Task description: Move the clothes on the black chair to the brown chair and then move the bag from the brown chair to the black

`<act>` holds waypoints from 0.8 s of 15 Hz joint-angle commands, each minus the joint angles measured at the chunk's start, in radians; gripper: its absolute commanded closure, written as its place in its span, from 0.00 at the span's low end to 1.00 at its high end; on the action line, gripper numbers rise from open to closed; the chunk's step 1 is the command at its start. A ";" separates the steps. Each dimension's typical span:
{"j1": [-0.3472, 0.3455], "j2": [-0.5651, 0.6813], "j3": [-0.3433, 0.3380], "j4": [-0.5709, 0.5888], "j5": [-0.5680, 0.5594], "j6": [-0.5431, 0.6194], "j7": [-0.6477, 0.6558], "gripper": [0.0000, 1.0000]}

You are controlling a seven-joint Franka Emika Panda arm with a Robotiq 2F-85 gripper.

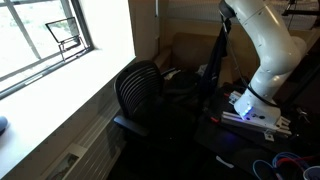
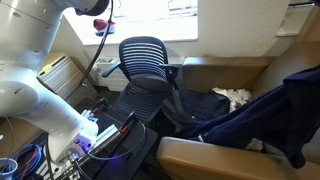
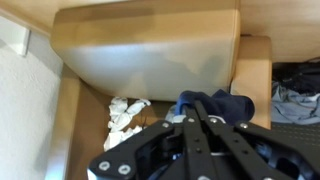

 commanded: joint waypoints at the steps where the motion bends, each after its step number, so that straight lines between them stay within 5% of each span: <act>1: -0.003 0.025 0.037 0.052 0.179 0.152 0.000 0.99; 2: -0.017 -0.062 0.158 0.026 0.146 0.277 0.000 0.99; 4: -0.029 -0.107 0.269 -0.044 0.026 0.270 0.004 0.99; 5: -0.047 -0.128 0.279 0.001 -0.015 0.321 0.004 0.97; 6: -0.011 -0.044 0.212 -0.013 0.062 0.250 0.004 0.97; 11: -0.018 -0.058 0.243 -0.030 0.045 0.257 0.004 0.97; 12: -0.019 -0.061 0.243 -0.030 0.045 0.257 0.004 0.72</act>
